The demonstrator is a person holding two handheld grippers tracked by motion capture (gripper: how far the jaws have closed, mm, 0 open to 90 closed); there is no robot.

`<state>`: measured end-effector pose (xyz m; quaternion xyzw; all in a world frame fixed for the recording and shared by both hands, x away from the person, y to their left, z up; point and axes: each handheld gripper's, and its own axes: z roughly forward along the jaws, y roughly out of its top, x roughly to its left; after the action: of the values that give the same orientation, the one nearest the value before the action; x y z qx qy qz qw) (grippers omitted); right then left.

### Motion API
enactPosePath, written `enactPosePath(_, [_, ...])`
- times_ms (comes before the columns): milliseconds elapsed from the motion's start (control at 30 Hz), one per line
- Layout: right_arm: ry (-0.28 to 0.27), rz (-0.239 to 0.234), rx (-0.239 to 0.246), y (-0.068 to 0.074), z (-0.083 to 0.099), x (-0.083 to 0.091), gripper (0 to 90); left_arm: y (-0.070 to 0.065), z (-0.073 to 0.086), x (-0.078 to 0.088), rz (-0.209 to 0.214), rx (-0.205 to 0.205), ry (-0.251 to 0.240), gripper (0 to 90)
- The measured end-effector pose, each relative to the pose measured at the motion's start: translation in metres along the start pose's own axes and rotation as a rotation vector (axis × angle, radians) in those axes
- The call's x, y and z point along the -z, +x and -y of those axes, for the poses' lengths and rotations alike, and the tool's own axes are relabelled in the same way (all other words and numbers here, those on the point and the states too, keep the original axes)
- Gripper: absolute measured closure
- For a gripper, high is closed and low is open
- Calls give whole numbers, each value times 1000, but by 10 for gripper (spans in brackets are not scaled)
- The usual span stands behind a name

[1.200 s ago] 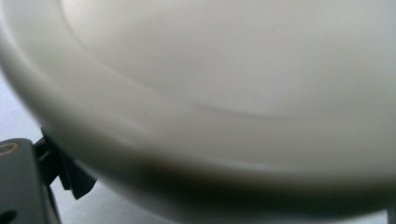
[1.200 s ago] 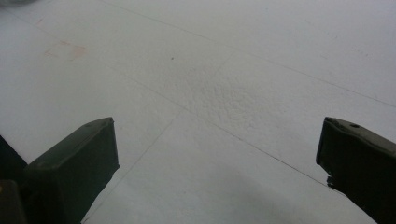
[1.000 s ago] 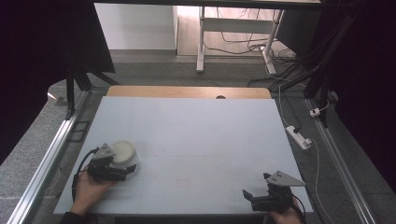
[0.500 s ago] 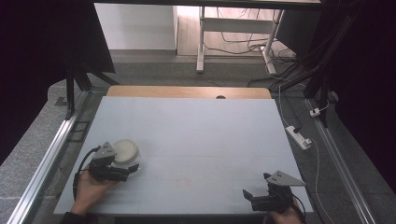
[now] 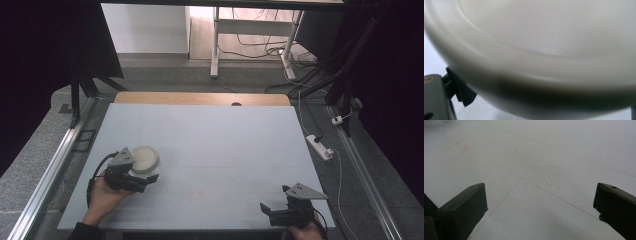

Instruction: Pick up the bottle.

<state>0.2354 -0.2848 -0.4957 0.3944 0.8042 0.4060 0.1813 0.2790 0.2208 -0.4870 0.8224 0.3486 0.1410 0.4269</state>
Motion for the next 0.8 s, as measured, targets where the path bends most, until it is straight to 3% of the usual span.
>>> enactPosePath(800, [-2,-2,-4,-1,0,0,0,-26,-56,-41,130,-114,-4,73])
